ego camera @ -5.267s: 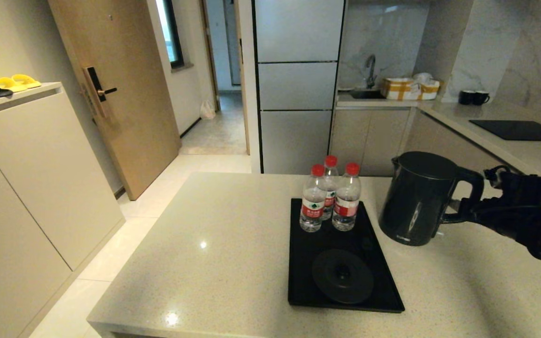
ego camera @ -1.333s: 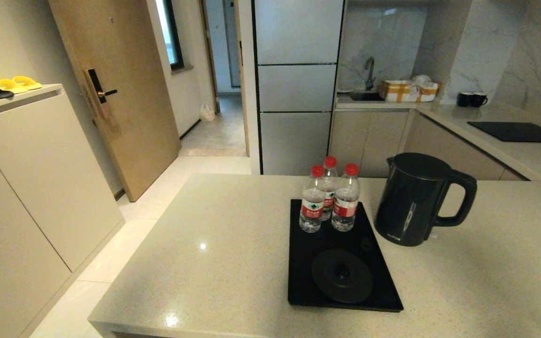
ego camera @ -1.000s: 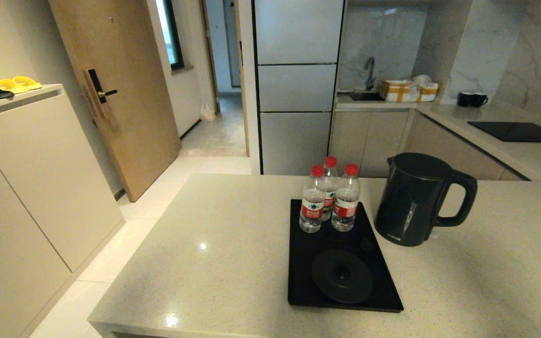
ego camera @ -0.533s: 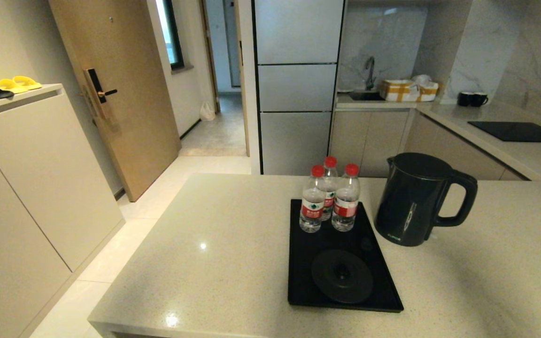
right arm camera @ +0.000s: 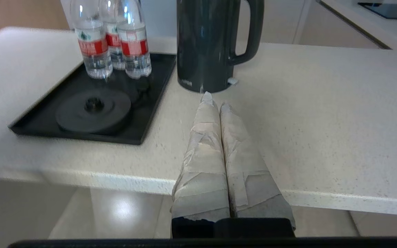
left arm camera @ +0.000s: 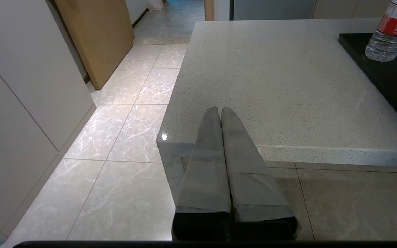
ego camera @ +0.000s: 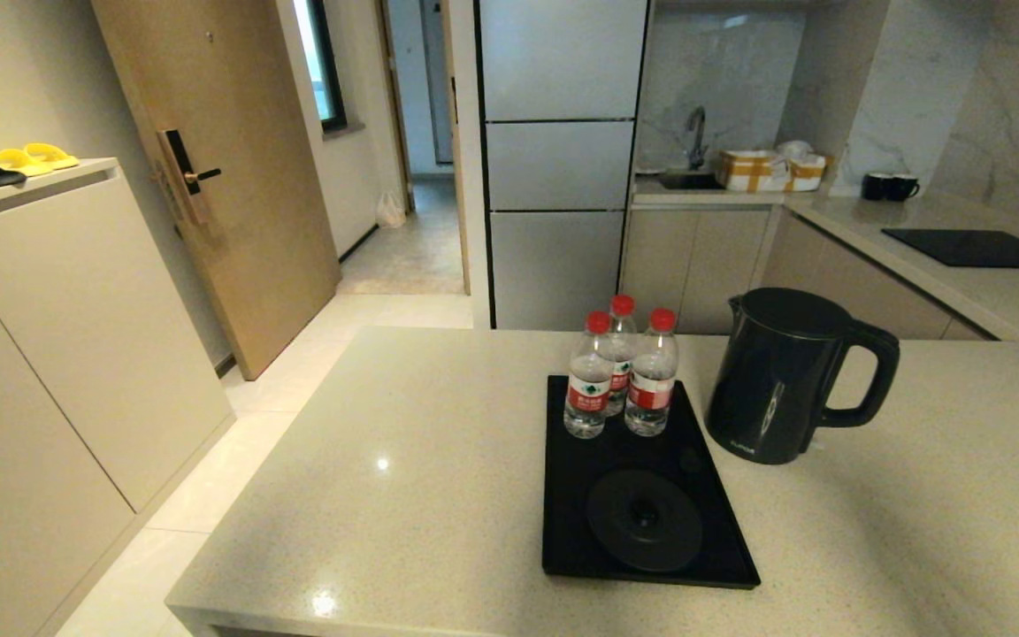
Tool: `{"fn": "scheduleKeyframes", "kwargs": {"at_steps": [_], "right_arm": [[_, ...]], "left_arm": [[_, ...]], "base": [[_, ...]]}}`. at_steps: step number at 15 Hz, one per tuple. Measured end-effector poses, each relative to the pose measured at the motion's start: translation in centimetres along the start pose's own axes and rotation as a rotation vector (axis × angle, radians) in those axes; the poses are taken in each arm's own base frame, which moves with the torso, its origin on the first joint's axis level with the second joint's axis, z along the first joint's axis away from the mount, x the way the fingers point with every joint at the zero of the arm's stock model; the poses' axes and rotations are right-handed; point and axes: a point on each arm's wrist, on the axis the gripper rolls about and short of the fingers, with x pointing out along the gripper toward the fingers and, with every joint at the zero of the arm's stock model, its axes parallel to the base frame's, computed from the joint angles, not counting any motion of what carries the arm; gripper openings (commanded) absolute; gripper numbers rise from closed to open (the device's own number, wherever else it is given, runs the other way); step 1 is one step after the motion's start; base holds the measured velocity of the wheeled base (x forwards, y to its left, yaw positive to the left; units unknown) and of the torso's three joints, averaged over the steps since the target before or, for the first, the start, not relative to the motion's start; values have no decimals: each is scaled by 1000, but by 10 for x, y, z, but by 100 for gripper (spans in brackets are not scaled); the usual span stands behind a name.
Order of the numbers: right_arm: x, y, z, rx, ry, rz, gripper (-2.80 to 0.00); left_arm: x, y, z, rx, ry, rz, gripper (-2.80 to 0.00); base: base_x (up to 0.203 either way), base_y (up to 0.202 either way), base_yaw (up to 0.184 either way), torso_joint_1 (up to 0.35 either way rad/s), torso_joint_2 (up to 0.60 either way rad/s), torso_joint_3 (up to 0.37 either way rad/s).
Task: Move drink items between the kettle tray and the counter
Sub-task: Return the kettle to its original position
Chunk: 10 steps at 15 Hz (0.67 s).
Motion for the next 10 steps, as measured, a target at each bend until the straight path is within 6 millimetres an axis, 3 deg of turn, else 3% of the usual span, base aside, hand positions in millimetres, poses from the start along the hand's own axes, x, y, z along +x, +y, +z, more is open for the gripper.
{"fn": "scheduleKeyframes", "kwargs": {"at_steps": [5,6,10], "right_arm": [[-4,0,6,-11,36,21,-280],[-7,-1,19,-5,12,25,-280],[-21,-7,111,-21,-68,42,-280]], "left_arm": [[0,0,0,0,1,1,-280],[0,0,0,0,1,0,-280],[0,0,0,0,1,1,-280]], "base": [[0,0,0,0,0,0],[0,0,0,0,0,0],[0,0,0,0,0,0]]}}
